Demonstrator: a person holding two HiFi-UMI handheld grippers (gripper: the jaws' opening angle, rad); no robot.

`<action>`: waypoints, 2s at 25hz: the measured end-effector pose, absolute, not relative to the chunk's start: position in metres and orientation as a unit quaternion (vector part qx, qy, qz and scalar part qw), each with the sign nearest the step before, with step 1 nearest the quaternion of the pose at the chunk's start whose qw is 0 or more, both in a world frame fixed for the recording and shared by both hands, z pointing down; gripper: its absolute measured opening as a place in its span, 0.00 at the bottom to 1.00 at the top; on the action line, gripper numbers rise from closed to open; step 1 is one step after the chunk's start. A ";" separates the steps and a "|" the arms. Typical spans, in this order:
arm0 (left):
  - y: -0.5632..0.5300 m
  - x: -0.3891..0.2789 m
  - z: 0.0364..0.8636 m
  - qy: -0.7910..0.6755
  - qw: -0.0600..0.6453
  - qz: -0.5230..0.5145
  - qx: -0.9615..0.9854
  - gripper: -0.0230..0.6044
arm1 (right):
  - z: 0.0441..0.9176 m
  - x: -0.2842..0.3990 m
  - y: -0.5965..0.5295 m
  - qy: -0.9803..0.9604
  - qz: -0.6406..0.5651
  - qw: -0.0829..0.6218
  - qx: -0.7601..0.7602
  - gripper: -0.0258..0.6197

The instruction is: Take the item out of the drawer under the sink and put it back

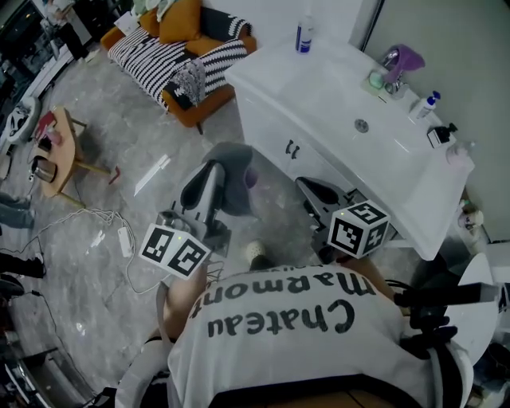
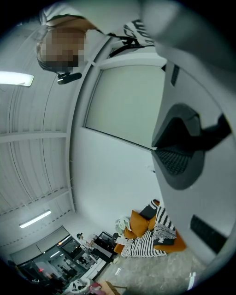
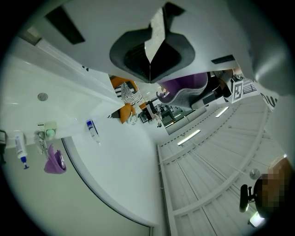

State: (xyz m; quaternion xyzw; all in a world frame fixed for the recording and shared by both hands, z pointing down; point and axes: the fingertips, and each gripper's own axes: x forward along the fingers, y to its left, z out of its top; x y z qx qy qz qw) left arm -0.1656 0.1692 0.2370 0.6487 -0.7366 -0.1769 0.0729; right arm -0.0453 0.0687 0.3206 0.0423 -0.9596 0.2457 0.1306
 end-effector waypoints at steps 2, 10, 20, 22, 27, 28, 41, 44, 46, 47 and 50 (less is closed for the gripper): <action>0.165 -0.182 0.236 -0.734 0.075 -0.174 0.652 0.08 | 0.321 -0.060 0.064 -0.959 0.249 0.128 0.048 0.06; 0.146 -0.235 0.230 -0.719 0.073 -0.175 0.669 0.08 | 0.313 -0.108 0.036 -0.957 0.259 0.105 0.079 0.06; 0.147 -0.270 0.233 -0.712 0.074 -0.187 0.673 0.08 | 0.314 -0.152 0.038 -0.960 0.247 0.112 0.076 0.06; 0.149 -0.272 0.232 -0.710 0.070 -0.190 0.674 0.08 | 0.312 -0.158 0.040 -0.961 0.241 0.111 0.074 0.06; 0.153 -0.274 0.232 -0.707 0.068 -0.189 0.678 0.08 | 0.302 -0.160 0.037 -0.965 0.224 0.112 0.082 0.06; 0.153 -0.274 0.233 -0.707 0.066 -0.186 0.679 0.08 | 0.303 -0.159 0.034 -0.964 0.226 0.114 0.085 0.06; 0.121 -0.284 0.267 -0.693 0.090 -0.181 0.692 0.08 | 0.319 -0.190 -0.007 -0.961 0.223 0.139 0.089 0.06; 0.110 -0.299 0.278 -0.694 0.109 -0.183 0.688 0.08 | 0.325 -0.210 -0.013 -0.960 0.225 0.147 0.079 0.06; 0.100 -0.310 0.280 -0.691 0.114 -0.184 0.689 0.08 | 0.330 -0.222 -0.019 -0.959 0.228 0.152 0.076 0.06; 0.094 -0.315 0.279 -0.689 0.112 -0.186 0.691 0.08 | 0.331 -0.228 -0.025 -0.958 0.229 0.153 0.077 0.06; 0.072 -0.332 0.275 -0.683 0.103 -0.193 0.697 0.08 | 0.331 -0.246 -0.049 -0.957 0.233 0.148 0.084 0.06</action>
